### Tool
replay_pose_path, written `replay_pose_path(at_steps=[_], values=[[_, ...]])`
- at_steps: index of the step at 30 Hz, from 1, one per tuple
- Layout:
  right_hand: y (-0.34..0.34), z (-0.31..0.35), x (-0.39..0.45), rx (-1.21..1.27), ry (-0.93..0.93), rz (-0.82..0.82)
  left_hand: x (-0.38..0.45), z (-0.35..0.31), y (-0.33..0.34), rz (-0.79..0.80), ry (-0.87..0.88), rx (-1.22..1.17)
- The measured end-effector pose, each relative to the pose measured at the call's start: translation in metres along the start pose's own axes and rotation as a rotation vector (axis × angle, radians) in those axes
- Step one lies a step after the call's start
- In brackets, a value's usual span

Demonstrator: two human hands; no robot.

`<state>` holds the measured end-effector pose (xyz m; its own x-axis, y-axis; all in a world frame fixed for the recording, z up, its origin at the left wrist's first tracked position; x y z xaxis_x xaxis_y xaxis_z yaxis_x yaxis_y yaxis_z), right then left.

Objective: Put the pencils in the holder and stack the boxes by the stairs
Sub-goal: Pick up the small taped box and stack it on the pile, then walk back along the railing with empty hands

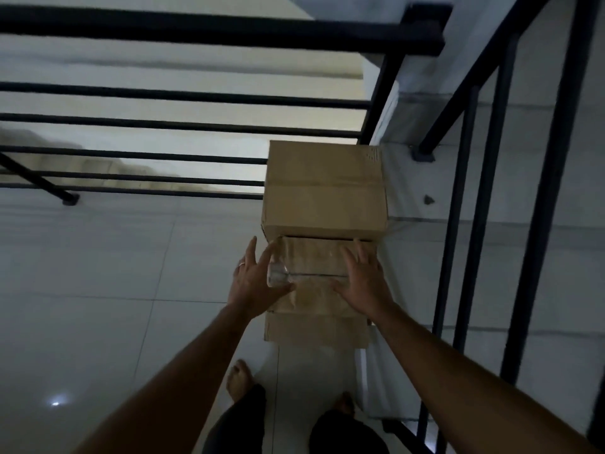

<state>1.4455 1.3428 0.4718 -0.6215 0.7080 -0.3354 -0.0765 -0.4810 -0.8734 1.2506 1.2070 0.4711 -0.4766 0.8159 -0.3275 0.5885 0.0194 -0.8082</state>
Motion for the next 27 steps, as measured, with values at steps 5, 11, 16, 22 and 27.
replay_pose_path(at_steps=[5,11,16,22,27], values=[[-0.052,0.086,-0.028,-0.025,-0.163,0.003,-0.065,0.012,-0.087,-0.113,-0.066,-0.016],[-0.06,0.226,-0.038,-0.053,-0.368,0.035,-0.143,0.088,-0.18,-0.275,-0.172,-0.087],[-0.036,0.369,-0.049,-0.098,-0.516,0.038,-0.225,0.188,-0.239,-0.369,-0.313,-0.143],[0.022,0.555,-0.072,-0.099,-0.701,0.101,-0.322,0.325,-0.309,-0.481,-0.494,-0.182],[0.073,0.668,-0.097,-0.16,-0.853,0.181,-0.39,0.413,-0.338,-0.593,-0.653,-0.255]])
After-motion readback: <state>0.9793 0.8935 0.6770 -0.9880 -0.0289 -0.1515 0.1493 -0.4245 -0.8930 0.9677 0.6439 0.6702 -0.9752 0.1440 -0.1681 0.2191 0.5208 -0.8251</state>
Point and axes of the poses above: each hand's wrist, its own x-axis towards the middle knuckle, its own y-axis out of the palm, z = x × y, the point moved 3 cm from there along x, towards the middle knuckle
